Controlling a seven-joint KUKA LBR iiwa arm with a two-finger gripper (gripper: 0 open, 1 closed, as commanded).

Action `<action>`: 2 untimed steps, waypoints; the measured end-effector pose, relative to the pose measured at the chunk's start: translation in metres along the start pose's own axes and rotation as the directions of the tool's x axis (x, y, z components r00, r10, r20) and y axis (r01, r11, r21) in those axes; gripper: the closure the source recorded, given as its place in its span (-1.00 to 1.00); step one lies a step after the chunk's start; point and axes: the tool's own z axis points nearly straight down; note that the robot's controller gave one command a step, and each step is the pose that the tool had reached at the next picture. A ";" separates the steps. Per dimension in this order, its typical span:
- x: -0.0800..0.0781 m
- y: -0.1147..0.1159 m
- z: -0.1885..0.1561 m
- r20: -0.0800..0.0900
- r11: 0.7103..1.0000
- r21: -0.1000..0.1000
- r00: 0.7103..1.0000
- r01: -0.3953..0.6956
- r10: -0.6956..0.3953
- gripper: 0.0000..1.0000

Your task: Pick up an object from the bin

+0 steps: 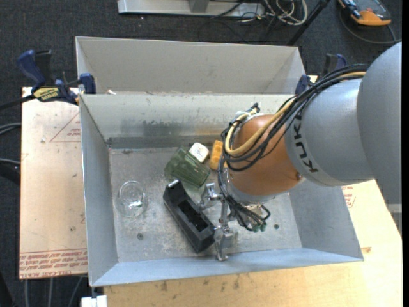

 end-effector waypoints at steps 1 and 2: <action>-0.015 0.040 0.015 -0.001 0.996 0.008 0.996 -0.094 0.094 -1.00; 0.002 0.052 0.015 0.008 0.965 0.006 0.965 0.262 -0.262 1.00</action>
Offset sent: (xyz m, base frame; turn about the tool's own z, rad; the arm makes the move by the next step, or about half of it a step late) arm -0.0170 0.0515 -0.0182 -0.2706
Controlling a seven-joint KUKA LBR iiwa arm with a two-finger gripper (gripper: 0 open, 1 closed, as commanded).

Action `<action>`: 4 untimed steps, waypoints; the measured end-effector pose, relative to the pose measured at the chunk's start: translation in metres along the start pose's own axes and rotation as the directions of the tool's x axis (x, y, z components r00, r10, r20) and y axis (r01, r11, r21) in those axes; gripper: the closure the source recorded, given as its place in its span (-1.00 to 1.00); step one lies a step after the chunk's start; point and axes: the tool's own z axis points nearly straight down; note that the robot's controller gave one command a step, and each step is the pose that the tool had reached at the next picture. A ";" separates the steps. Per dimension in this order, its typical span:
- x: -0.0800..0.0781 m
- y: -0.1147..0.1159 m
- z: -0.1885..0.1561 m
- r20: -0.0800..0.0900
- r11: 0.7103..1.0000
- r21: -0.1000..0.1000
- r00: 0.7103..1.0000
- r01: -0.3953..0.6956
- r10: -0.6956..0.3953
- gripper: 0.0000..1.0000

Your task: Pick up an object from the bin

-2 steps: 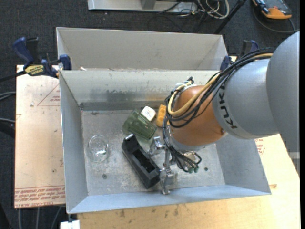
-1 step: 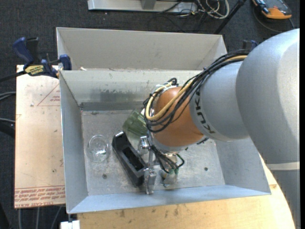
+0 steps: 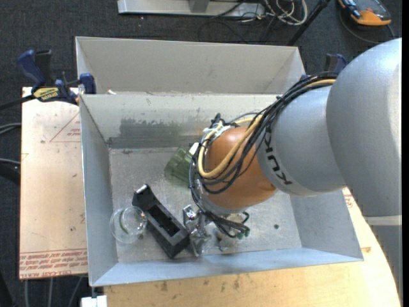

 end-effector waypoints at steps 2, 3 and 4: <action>-0.014 0.002 -0.151 -0.001 0.980 -0.004 0.980 0.200 -0.200 1.00; -0.012 0.002 -0.148 -0.005 0.980 -0.007 0.980 0.199 -0.199 1.00; -0.013 -0.035 -0.109 -0.001 0.961 -0.005 0.961 0.276 -0.276 1.00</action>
Offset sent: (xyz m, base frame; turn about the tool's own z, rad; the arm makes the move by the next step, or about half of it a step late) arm 0.0075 0.0069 0.1486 -0.2037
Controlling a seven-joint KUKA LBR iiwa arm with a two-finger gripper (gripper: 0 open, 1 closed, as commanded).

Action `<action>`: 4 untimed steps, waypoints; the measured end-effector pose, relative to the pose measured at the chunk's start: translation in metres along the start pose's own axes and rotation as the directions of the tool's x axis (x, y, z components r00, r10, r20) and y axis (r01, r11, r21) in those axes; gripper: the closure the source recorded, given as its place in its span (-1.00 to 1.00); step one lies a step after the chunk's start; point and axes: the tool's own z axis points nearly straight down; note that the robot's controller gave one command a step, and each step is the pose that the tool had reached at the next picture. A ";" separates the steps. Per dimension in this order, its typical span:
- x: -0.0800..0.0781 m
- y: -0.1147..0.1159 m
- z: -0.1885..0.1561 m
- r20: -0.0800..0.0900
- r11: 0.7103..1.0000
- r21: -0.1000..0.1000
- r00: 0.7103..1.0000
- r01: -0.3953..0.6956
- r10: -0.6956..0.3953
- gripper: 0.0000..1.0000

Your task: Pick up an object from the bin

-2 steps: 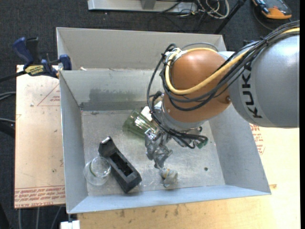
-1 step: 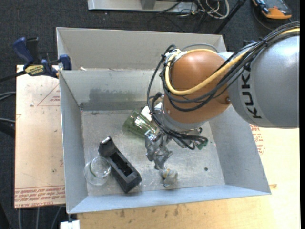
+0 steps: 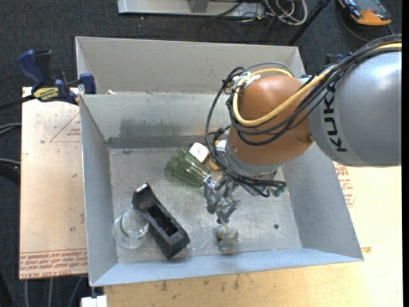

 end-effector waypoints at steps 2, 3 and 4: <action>0.016 -0.004 0.030 -0.007 0.941 -0.002 0.941 -0.338 0.338 1.00; 0.031 -0.005 0.003 -0.007 0.996 -0.003 0.996 -0.090 0.090 1.00; 0.052 -0.033 0.029 -0.004 0.998 -0.002 0.998 0.057 -0.057 1.00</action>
Offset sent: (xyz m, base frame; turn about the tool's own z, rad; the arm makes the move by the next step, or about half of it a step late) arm -0.0331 -0.0576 -0.0460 -0.2895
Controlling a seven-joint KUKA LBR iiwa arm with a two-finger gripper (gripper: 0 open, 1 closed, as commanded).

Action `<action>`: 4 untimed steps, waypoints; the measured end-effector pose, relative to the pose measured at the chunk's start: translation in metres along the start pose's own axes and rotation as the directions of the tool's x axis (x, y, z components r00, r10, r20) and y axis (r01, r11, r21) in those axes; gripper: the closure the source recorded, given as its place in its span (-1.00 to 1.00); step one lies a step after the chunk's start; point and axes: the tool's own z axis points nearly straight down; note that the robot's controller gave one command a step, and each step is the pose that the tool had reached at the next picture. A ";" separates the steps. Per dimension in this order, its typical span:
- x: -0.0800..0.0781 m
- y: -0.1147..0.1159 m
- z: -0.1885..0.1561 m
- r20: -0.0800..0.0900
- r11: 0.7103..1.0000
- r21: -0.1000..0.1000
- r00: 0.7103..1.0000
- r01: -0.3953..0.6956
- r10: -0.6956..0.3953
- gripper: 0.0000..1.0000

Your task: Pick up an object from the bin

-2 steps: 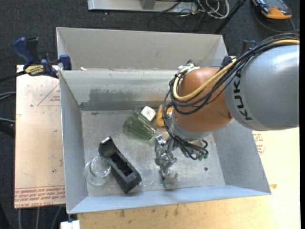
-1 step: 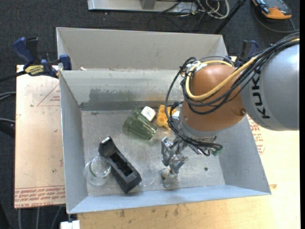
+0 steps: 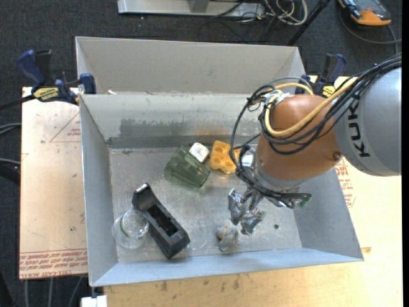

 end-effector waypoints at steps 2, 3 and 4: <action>0.016 0.013 0.035 -0.007 1.000 -0.008 1.000 0.003 -0.003 -1.00; 0.014 0.012 0.033 -0.002 1.000 -0.003 1.000 0.003 -0.003 -1.00; 0.012 0.013 0.082 0.006 0.946 0.003 0.946 0.323 -0.323 1.00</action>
Offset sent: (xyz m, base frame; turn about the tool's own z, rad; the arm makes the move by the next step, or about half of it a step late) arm -0.0187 -0.0032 -0.0320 -0.0055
